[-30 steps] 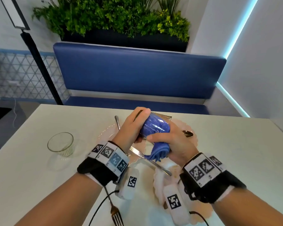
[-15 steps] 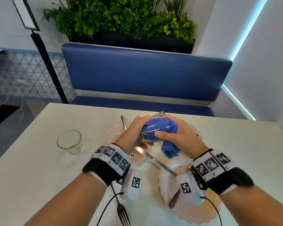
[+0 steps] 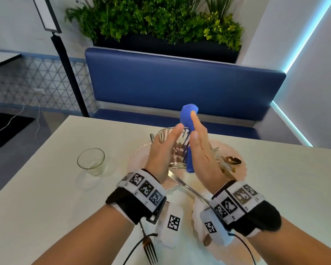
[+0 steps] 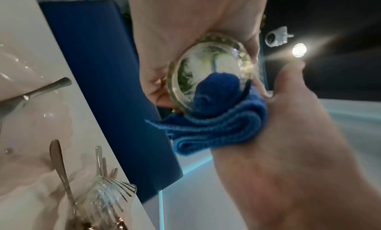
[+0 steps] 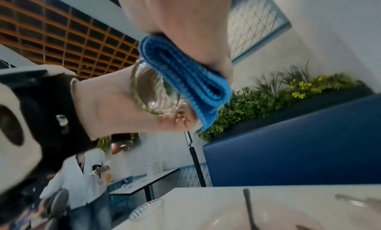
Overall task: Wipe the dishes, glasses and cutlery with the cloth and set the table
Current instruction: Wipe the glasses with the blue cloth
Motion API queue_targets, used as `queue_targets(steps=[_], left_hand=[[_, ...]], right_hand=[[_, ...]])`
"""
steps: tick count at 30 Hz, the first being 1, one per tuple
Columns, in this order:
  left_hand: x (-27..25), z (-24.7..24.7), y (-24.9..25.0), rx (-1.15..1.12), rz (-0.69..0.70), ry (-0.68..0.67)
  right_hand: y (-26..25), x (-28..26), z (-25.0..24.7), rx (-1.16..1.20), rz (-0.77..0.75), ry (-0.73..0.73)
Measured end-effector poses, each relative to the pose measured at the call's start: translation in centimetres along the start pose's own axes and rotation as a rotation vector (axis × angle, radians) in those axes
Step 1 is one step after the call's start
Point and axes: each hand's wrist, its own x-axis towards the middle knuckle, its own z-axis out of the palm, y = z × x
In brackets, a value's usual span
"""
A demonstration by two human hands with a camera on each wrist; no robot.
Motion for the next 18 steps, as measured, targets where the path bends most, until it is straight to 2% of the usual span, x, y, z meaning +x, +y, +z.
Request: queue_targets(steps=[3, 5, 8, 11, 14, 18], left_hand=[[-0.5, 0.2, -1.3, 0.075, 0.181, 0.237], [-0.9, -0.1, -2.1, 0.144, 0.31, 0.255], [-1.4, -0.8, -2.3, 0.278, 0.431, 0.224], [-1.6, -1.5, -2.1, 0.424, 0.434, 0.221], [-1.6, -2.7, -2.8, 0.482, 0.407, 0.244], [-1.5, -6.6, -4.1, 0.384, 0.312, 0.443]], right_hand=[[-0.9, 0.0, 0.6, 0.394, 0.282, 0.021], [-1.0, 0.2, 0.6, 0.634, 0.433, 0.021], [-0.3, 0.1, 1.1, 0.845, 0.641, -0.032], [1.3, -0.5, 1.9, 0.922, 0.717, -0.01], [2.2, -0.9, 2.8, 0.989, 0.748, -0.056], [3.4, -1.3, 2.7, 0.832, 0.878, -0.073]])
